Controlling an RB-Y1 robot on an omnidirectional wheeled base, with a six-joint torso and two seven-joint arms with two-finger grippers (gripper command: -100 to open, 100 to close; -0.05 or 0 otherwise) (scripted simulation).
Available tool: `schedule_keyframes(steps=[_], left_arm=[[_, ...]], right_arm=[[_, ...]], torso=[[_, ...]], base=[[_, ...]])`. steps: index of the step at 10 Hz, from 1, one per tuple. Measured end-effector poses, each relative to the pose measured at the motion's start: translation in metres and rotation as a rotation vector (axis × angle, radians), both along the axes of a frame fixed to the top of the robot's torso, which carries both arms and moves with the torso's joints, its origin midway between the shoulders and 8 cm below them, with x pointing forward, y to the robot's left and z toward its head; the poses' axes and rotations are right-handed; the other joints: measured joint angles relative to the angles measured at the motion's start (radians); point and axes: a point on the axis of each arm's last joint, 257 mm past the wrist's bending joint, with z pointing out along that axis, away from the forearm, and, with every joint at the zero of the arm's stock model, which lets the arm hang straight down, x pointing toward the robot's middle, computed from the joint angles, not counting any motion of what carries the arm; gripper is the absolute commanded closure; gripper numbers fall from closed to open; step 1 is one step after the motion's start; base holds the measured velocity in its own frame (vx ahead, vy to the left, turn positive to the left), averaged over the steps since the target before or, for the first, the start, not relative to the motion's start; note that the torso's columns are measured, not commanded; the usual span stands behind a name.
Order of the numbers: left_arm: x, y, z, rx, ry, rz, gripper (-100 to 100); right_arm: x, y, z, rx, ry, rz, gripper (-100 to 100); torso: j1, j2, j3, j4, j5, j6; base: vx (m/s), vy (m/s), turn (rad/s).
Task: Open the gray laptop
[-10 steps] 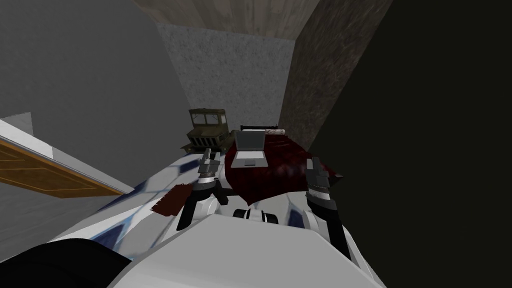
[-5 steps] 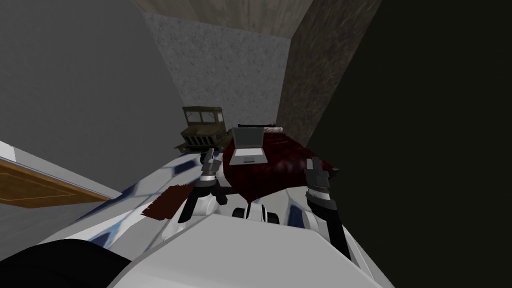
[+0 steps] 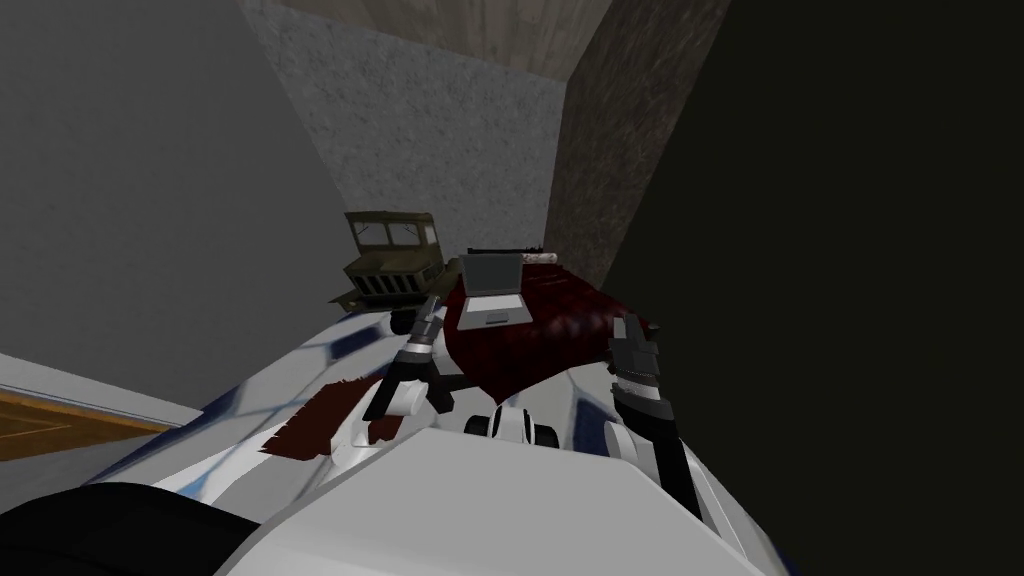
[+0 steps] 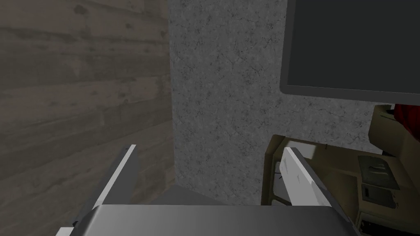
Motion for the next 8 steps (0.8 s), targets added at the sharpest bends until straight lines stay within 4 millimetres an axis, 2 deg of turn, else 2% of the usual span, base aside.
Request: schedule_keyframes(steps=[3, 4, 8], left_arm=[[0.018, 0.016, -0.012, 0.056, 0.049, 0.011, -100], [0.028, 0.023, -0.015, 0.08, 0.063, 0.017, -100], [0.056, 0.054, -0.026, 0.161, 0.125, 0.056, -100]], right_arm=[[0.0, 0.0, 0.0, 0.0, 0.0, 0.0, 0], [0.0, 0.0, 0.0, 0.0, 0.0, 0.0, 0], [0.0, 0.0, 0.0, 0.0, 0.0, 0.0, 0]], torso=[[-0.004, -0.003, -0.002, -0.001, -0.001, 0.0], [-0.003, -0.002, -0.001, -0.001, -0.001, 0.0], [-0.003, -0.003, -0.001, -0.001, -0.001, 0.0]], base=[[-0.038, 0.047, -0.113], [-0.067, 0.077, -0.265], [-0.048, 0.057, -0.121]])
